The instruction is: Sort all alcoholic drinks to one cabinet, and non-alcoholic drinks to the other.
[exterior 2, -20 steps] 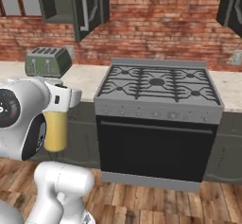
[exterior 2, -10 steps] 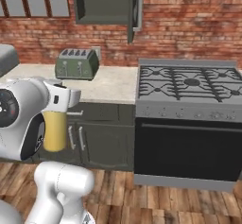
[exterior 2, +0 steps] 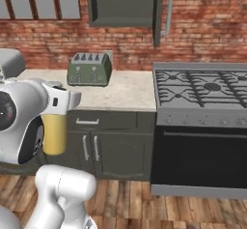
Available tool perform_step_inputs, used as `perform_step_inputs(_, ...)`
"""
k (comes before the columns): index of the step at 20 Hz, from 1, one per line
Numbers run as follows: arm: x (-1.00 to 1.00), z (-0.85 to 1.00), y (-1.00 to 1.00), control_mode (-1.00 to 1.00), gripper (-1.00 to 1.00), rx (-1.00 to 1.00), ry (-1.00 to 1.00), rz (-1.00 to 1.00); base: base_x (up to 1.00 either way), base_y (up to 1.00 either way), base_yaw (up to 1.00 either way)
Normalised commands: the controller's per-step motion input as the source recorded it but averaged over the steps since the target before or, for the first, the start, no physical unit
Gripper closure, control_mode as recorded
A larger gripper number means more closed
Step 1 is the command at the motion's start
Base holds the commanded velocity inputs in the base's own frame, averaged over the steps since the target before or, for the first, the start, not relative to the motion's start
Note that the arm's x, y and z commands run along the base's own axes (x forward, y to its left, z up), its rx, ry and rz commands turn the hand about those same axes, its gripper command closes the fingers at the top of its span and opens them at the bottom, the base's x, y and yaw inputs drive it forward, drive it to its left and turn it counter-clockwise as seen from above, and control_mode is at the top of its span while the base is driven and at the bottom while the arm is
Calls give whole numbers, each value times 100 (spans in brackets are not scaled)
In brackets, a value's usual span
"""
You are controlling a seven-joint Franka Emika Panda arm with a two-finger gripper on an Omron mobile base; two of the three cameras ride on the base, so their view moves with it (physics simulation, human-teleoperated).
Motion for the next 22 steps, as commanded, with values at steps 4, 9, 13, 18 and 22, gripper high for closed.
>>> perform_step_inputs(4,0,0,0,100,100,0,0,0,69,21,-6)
perform_step_inputs(9,0,0,0,100,100,0,0,0,66,22,-5)
perform_step_inputs(13,0,0,0,100,100,0,0,0,59,15,-8)
perform_step_inputs(18,0,0,0,100,100,0,0,0,58,7,-10)
perform_step_inputs(22,0,0,0,100,100,0,0,0,57,8,-9)
